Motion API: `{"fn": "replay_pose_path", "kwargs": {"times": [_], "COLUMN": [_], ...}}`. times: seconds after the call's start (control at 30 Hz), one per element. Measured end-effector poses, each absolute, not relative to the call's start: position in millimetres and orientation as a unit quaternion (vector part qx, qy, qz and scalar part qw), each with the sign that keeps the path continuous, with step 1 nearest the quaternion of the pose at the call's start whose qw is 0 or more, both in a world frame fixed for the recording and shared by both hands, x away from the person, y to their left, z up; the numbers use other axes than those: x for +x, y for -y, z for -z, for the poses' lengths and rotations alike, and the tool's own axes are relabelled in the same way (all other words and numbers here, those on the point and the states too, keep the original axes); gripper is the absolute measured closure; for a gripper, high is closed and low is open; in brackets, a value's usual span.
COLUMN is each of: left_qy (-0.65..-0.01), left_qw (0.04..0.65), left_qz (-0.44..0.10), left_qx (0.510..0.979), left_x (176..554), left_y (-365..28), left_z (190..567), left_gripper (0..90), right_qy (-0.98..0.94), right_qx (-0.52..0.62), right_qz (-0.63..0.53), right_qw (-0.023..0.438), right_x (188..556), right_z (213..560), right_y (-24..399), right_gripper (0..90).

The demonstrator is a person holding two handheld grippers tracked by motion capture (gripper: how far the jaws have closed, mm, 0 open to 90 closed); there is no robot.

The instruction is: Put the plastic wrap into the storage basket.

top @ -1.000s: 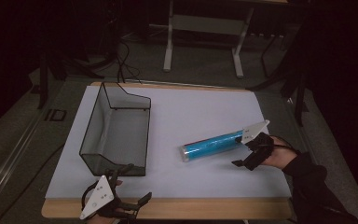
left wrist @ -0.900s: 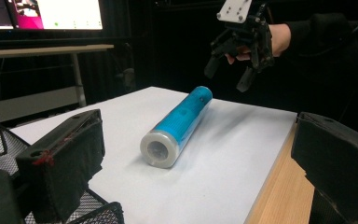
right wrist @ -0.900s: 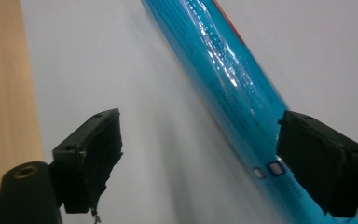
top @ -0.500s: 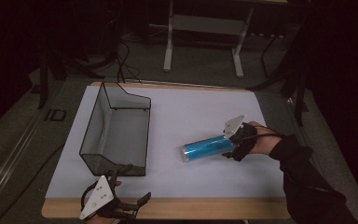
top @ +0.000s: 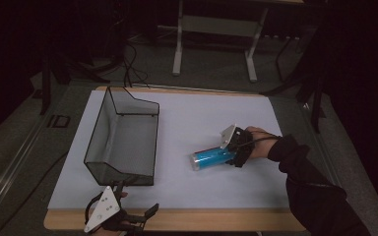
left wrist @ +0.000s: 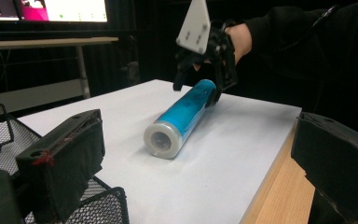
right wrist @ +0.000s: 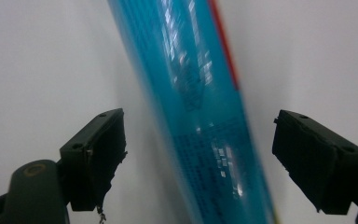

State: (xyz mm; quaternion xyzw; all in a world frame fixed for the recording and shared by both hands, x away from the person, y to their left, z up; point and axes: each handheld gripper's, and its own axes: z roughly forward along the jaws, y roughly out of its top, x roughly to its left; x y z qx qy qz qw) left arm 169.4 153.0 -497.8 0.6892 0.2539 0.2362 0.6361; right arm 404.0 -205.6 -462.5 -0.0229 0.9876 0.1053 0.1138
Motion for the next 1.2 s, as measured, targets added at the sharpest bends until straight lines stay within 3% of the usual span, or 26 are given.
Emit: {"fn": "replay_pose_path", "kwargs": {"times": [0.13, 0.23, 0.6, 0.97, 1.2], "left_qy": [-0.258, -0.26, -0.259, -0.259, -0.259], "left_qw": [0.634, 0.635, 0.635, 0.634, 0.635], "left_qz": [-0.238, -0.237, -0.232, -0.232, -0.232], "left_qx": [0.689, 0.688, 0.69, 0.69, 0.69], "left_x": [169.1, 169.4, 170.5, 171.0, 171.0], "left_y": [-153.8, -153.8, -153.6, -154.6, -153.7], "left_z": [498.4, 498.5, 499.3, 499.1, 499.0], "left_gripper": [3.3, 3.3, 3.3, 3.3, 3.3], "right_qy": [-0.988, -0.983, -0.987, -0.986, -0.986], "right_qx": [-0.034, -0.059, -0.081, -0.096, -0.061], "right_qz": [-0.08, -0.061, -0.027, -0.013, -0.064], "right_qw": [0.126, 0.161, 0.136, 0.133, 0.14], "right_x": [408.1, 406.5, 413.1, 412.8, 414.4], "right_z": [474.1, 482.0, 494.1, 488.9, 458.9], "right_y": [202.8, 200.2, 191.7, 188.1, 196.4], "right_gripper": [17.0, 20.9, 26.7, 29.0, 31.1]}}
